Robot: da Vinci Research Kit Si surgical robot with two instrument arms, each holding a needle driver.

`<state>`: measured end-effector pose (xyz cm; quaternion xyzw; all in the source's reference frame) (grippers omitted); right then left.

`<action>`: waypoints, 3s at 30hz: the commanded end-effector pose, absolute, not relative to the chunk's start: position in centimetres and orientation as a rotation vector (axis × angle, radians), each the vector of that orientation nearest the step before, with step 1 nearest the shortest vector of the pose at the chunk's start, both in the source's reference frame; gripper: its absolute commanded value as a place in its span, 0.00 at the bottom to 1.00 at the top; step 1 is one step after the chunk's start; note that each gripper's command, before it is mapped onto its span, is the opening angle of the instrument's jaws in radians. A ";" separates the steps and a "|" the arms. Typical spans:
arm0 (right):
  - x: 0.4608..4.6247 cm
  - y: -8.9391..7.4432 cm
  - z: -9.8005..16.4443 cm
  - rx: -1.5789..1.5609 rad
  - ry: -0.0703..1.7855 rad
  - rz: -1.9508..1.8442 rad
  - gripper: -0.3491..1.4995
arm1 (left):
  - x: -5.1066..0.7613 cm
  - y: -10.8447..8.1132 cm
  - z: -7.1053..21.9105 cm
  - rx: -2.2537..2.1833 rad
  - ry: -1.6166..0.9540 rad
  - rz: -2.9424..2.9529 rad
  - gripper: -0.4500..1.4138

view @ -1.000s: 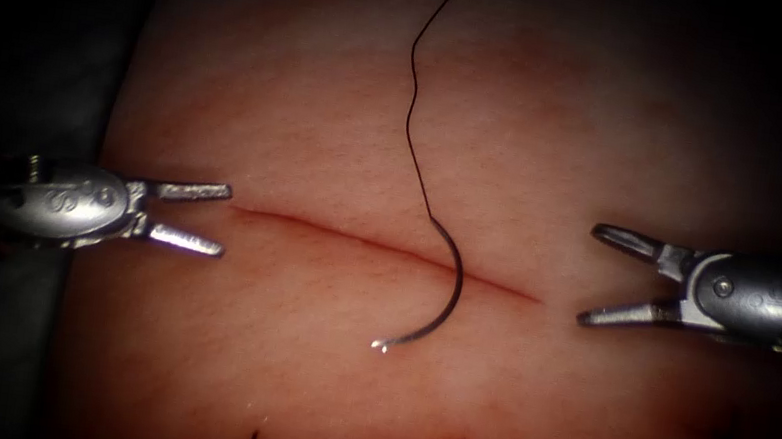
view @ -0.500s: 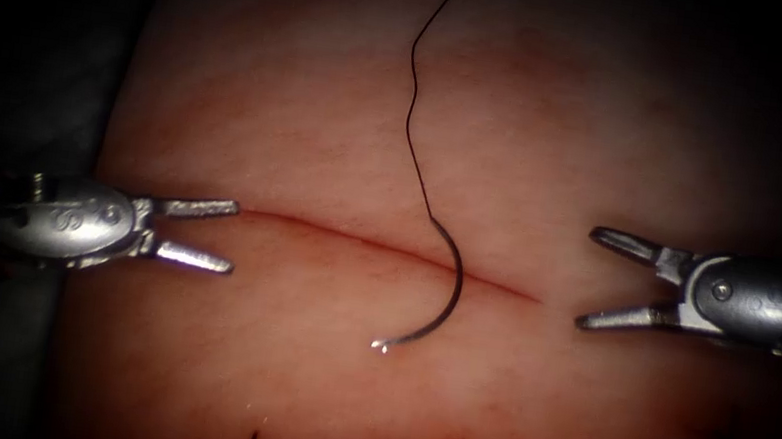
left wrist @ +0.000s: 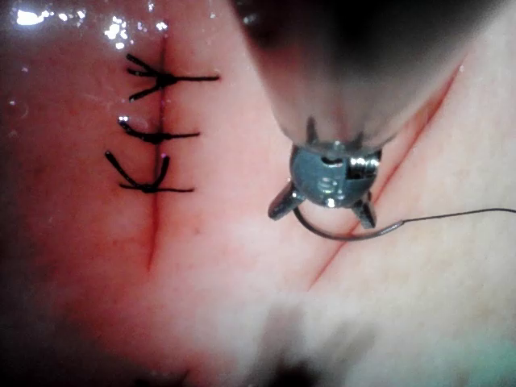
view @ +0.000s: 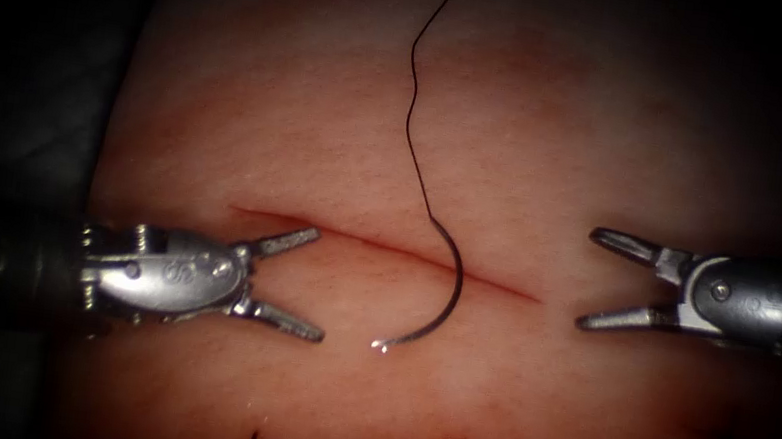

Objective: Wound Closure
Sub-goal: Pick up the needle near the tip using the left gripper, then hand the needle from the left to the right tool.

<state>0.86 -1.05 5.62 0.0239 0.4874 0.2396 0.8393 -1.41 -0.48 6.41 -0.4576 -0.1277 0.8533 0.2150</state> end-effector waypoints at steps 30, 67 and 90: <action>0.87 -1.1 5.6 0.047 1.011 0.510 0.59 | -2.12 -0.8 7.0 -0.905 -0.478 2.520 0.46; 0.87 -1.1 5.6 0.051 1.004 0.507 0.63 | -2.06 -0.8 7.4 -0.808 -0.586 2.528 0.00; 1.20 -1.1 5.6 0.217 0.999 0.793 0.80 | -1.83 -0.6 6.7 -1.002 -0.280 2.561 0.00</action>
